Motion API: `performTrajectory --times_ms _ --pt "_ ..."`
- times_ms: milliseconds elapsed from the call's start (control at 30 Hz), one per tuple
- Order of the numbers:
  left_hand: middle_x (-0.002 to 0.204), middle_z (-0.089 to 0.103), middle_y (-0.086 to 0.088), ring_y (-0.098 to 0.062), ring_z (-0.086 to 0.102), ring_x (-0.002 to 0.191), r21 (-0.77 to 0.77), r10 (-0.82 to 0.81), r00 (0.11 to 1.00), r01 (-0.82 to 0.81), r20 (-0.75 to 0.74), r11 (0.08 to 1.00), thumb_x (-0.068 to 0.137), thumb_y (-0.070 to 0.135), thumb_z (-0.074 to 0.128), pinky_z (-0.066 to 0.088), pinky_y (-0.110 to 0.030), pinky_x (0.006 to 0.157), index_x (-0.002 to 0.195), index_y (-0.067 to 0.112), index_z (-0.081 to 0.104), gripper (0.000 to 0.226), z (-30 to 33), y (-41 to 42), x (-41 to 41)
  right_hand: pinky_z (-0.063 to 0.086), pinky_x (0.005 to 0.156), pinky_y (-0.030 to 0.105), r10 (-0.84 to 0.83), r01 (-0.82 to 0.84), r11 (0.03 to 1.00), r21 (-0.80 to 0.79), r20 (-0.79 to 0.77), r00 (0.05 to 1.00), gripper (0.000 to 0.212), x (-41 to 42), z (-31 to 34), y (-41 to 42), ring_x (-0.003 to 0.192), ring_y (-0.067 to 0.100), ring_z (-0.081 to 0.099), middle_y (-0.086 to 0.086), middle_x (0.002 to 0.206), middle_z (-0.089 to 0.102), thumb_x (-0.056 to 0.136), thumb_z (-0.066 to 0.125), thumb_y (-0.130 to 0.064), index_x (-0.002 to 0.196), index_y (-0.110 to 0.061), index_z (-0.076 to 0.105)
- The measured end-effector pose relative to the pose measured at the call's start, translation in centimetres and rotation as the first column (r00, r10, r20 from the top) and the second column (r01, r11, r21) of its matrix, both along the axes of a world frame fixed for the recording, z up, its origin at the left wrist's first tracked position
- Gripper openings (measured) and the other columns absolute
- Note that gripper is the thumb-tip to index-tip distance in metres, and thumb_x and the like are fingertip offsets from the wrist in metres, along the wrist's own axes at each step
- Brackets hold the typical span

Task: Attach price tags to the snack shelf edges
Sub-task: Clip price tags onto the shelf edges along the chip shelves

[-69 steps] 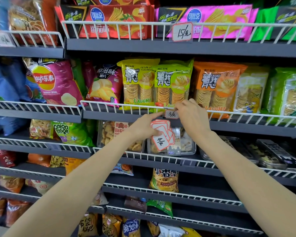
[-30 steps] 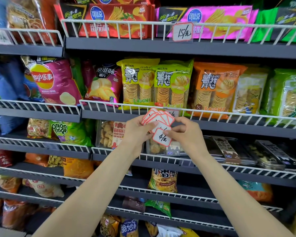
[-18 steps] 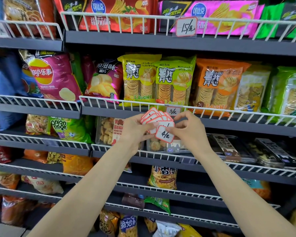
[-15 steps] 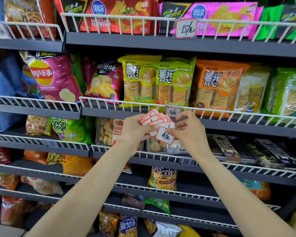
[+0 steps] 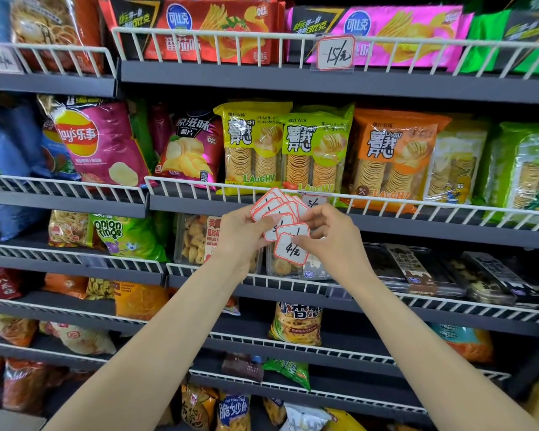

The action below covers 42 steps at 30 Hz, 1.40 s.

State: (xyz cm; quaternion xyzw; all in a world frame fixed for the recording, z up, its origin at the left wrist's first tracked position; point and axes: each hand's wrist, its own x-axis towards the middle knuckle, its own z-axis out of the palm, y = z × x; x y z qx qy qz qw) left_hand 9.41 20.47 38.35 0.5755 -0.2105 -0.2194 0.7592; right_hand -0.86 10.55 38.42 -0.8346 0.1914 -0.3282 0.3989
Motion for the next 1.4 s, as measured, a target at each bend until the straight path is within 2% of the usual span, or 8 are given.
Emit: performTrajectory --times_ms 133,333,467,600,700,867,1233,1400 --pt "0.078 0.072 -0.003 -0.016 0.070 0.069 -0.031 -0.015 0.999 0.016 0.033 0.999 0.078 -0.008 0.066 0.058 -0.027 0.063 0.086 0.011 0.066 0.020 0.3 -0.2 -0.6 0.050 0.065 0.025 -0.002 0.003 1.000 0.014 -0.003 1.000 0.028 0.0 0.2 0.2 0.065 0.004 0.054 -0.010 0.082 0.061 0.072 0.078 -0.014 0.091 -0.018 0.057" --pt "0.087 0.071 -0.009 -0.020 0.069 0.076 -0.088 -0.077 0.997 0.076 -0.016 0.993 0.084 -0.004 0.061 0.059 -0.030 0.069 0.089 0.010 0.066 0.016 0.5 -0.1 -1.2 0.056 0.071 0.040 -0.029 0.031 0.991 0.130 -0.019 0.999 0.026 0.1 0.0 0.0 0.079 0.018 0.063 0.004 0.091 0.066 0.072 0.078 -0.014 0.083 -0.021 0.056" --pt "0.089 0.070 -0.009 -0.022 0.068 0.083 -0.074 -0.019 1.000 0.018 -0.016 0.997 0.089 0.003 0.057 0.059 -0.030 0.072 0.085 0.011 0.066 0.013 0.6 0.1 -1.1 0.053 0.054 0.021 -0.017 0.017 0.992 0.126 -0.008 1.000 0.018 -0.6 0.2 -0.2 0.073 0.011 0.061 0.005 0.091 0.065 0.077 0.074 -0.011 0.086 -0.015 0.058" --pt "0.092 0.070 -0.011 -0.024 0.067 0.089 -0.011 0.019 1.000 -0.018 0.025 1.000 0.086 -0.004 0.059 0.058 -0.029 0.077 0.087 0.011 0.064 0.016 0.4 0.4 -0.8 0.051 0.062 0.024 -0.008 0.007 1.000 0.029 0.027 1.000 0.012 -1.3 0.5 -0.2 0.071 0.007 0.059 -0.001 0.086 0.067 0.079 0.072 -0.013 0.083 -0.019 0.062" --pt "0.092 0.070 -0.011 -0.022 0.067 0.085 -0.012 -0.059 0.998 0.059 0.029 0.998 0.084 -0.009 0.058 0.059 -0.027 0.073 0.095 0.007 0.064 0.020 0.5 0.5 -1.1 0.046 0.061 0.015 -0.034 0.035 0.999 -0.032 0.027 0.999 0.014 -1.3 0.5 -0.2 0.068 0.000 0.055 -0.004 0.085 0.066 0.079 0.072 -0.014 0.089 -0.019 0.065" --pt "0.091 0.070 -0.008 -0.017 0.068 0.082 -0.014 -0.156 0.987 0.156 0.028 0.988 0.089 -0.004 0.053 0.059 -0.025 0.073 0.095 0.007 0.064 0.017 0.7 0.6 -1.6 0.045 0.057 0.011 -0.053 0.053 0.998 0.022 0.028 0.998 0.019 -1.1 0.5 -0.2 0.069 -0.002 0.053 -0.011 0.080 0.058 0.079 0.073 -0.013 0.094 -0.015 0.062" --pt "0.085 0.073 -0.005 -0.017 0.070 0.079 -0.080 -0.133 0.991 0.134 0.021 0.988 0.091 0.004 0.055 0.059 -0.028 0.072 0.088 0.013 0.068 0.016 0.1 0.1 -1.7 0.052 0.064 0.029 -0.051 0.049 0.995 0.083 0.024 0.998 0.015 -0.8 0.2 -0.2 0.073 0.011 0.059 -0.006 0.076 0.058 0.078 0.073 -0.011 0.084 -0.013 0.059" --pt "0.096 0.071 -0.009 -0.015 0.069 0.083 -0.061 -0.152 0.984 0.157 0.090 0.986 0.088 0.004 0.058 0.058 -0.026 0.076 0.102 0.008 0.066 0.016 -0.2 -0.1 -1.5 0.056 0.072 0.043 -0.094 0.089 0.990 0.114 0.040 0.995 0.015 -0.4 -0.3 -0.3 0.078 0.023 0.065 0.001 0.077 0.063 0.077 0.074 -0.014 0.077 -0.018 0.059"
